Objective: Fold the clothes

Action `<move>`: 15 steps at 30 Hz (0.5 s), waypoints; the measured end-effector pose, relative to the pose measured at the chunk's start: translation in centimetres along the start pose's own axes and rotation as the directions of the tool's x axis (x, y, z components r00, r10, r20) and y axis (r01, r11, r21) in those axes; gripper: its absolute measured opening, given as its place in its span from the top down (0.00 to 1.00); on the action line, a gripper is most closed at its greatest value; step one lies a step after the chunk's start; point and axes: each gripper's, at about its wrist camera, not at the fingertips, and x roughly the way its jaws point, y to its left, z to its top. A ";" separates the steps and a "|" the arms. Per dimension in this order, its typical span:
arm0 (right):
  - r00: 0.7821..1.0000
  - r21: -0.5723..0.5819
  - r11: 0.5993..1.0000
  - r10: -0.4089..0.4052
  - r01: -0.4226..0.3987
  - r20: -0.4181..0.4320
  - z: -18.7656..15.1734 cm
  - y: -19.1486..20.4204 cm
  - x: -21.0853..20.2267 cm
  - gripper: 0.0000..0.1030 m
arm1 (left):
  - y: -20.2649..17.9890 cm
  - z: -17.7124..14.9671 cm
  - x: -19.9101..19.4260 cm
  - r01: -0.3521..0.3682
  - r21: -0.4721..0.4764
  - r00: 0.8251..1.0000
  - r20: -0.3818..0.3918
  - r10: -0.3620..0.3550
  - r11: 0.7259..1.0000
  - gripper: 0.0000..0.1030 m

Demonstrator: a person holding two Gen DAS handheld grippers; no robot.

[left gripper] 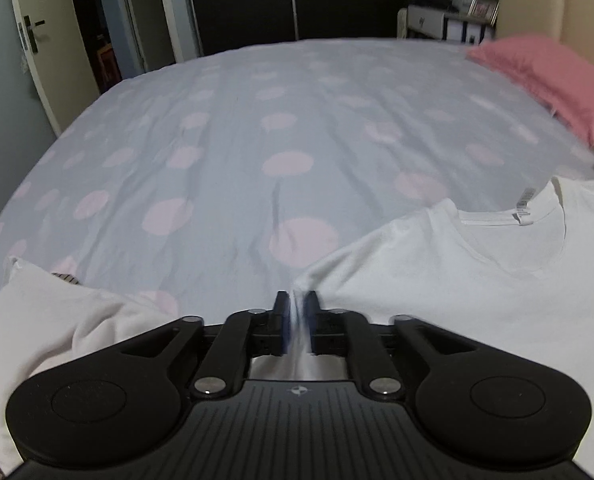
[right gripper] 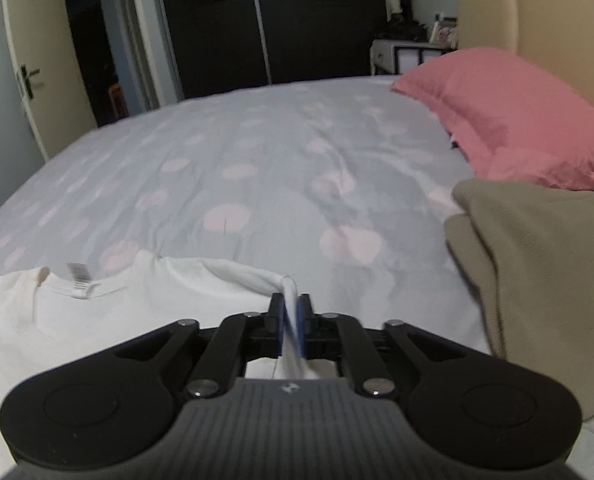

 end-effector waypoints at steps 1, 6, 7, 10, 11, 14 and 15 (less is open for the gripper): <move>1.000 -0.007 1.000 -0.004 0.004 -0.003 -0.2 0.2 0.0 0.77 | 0.0 -0.3 0.1 -0.014 0.002 1.000 -0.005 0.014 1.000 0.79; 1.000 -0.052 0.998 -0.018 0.017 -0.015 -0.7 0.3 -0.9 0.69 | 0.5 -1.6 -0.5 -0.031 -0.008 0.999 -0.021 0.031 0.999 0.70; 1.000 -0.056 0.998 -0.016 0.015 -0.019 -0.8 0.3 -1.2 0.69 | 0.6 -1.9 -1.0 -0.030 -0.003 0.999 -0.018 0.030 1.000 0.67; 0.999 -0.080 0.997 -0.012 0.009 -0.034 -1.0 0.2 -2.4 0.69 | 0.7 -3.1 -3.0 -0.024 0.014 1.000 -0.007 0.024 1.000 0.64; 0.999 -0.090 0.996 -0.009 0.005 -0.041 -1.1 0.3 -2.9 0.69 | 0.8 -3.6 -3.8 -0.018 0.018 1.000 -0.007 0.018 1.000 0.64; 0.997 -0.123 0.992 -0.013 0.004 -0.071 -1.6 0.7 -4.7 0.69 | 0.8 -5.0 -6.1 -0.007 0.027 1.000 -0.010 0.007 1.000 0.61; 0.997 -0.132 0.991 -0.007 -0.004 -0.082 -1.7 0.9 -5.3 0.66 | 0.8 -5.6 -6.9 -0.005 0.027 1.000 -0.007 0.005 1.000 0.60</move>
